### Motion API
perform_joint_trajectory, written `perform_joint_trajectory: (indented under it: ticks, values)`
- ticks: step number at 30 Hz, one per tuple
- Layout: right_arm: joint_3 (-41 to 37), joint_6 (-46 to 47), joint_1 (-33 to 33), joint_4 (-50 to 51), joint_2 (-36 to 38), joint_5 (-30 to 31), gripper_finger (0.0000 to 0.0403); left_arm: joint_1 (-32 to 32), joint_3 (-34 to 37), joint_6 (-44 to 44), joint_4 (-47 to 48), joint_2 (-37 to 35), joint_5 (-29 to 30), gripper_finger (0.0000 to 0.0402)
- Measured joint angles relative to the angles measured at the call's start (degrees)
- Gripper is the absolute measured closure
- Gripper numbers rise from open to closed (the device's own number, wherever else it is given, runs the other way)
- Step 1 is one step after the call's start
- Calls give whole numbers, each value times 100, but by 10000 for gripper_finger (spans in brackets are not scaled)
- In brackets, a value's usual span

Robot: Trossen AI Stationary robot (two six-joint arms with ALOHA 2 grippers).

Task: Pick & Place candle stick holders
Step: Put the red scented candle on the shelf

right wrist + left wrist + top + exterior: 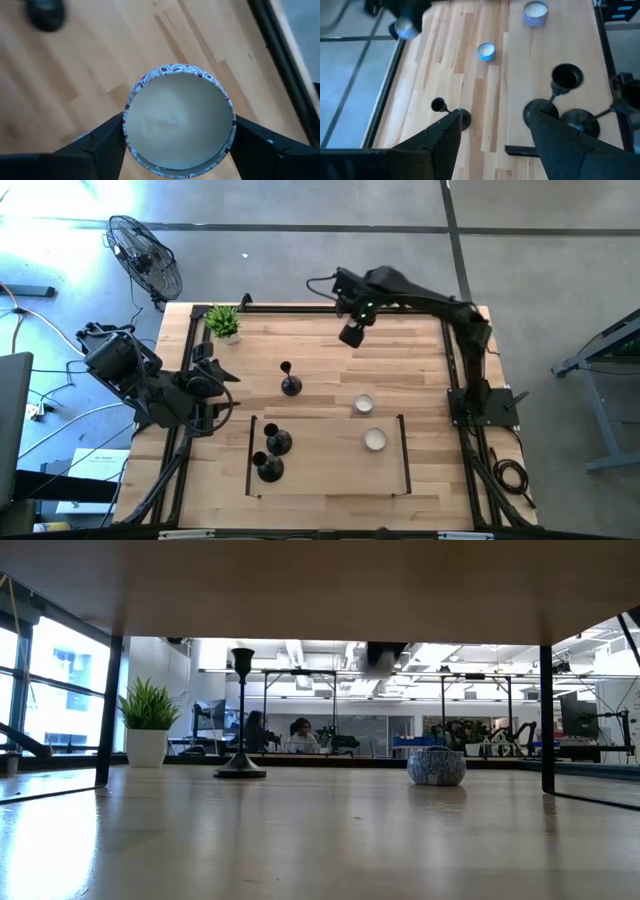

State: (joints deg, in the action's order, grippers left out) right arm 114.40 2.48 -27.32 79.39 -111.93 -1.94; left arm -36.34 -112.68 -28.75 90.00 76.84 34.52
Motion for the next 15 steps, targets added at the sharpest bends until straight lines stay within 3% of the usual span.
perform_joint_trajectory:
  ticks: [8, 15]
  values:
    - [947, 630, 602, 1049, 1144, -15, 120, -2, 0, 297, -1, -2, 861, 175]
    - [1005, 1663, 1491, 1068, 2152, -32, 120, -1, 0, 274, -76, -2, 2006, 175]
